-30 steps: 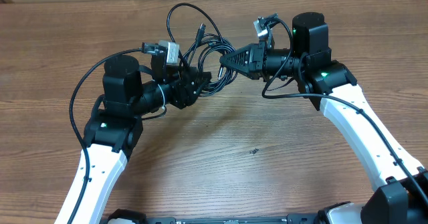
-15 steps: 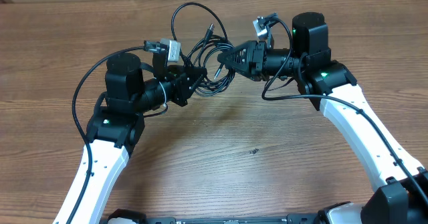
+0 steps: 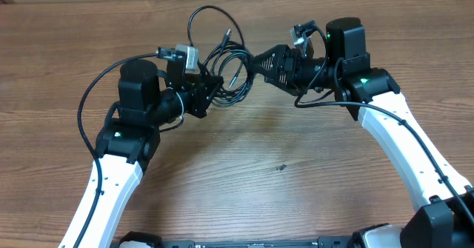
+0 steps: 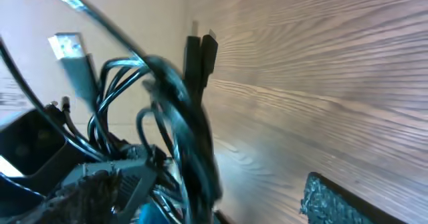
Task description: Untangle cables
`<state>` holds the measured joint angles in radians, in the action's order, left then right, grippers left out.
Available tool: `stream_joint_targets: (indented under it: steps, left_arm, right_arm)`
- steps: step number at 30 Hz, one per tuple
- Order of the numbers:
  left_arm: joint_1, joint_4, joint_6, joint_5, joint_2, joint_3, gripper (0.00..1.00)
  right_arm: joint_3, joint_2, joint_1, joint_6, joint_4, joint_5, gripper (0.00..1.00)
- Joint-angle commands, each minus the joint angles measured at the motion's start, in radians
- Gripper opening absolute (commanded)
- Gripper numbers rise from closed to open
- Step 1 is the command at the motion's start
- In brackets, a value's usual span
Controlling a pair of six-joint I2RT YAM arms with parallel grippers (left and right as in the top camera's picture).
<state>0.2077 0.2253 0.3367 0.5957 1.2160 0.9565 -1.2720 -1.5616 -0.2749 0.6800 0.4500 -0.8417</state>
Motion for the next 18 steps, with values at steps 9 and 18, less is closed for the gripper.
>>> stream_joint_targets:
  steps: [9, 18]
  left_arm:
    - [0.014, 0.067, -0.022, -0.185, 0.000, 0.023, 0.04]
    - [0.063, 0.120, -0.023, -0.264, 0.000, 0.023, 0.04]
  right_arm:
    - [-0.022, 0.028, -0.107, -0.109, 0.066, 0.221, 0.75]
    - [-0.022, 0.028, -0.233, -0.114, 0.103, 0.382, 0.56]
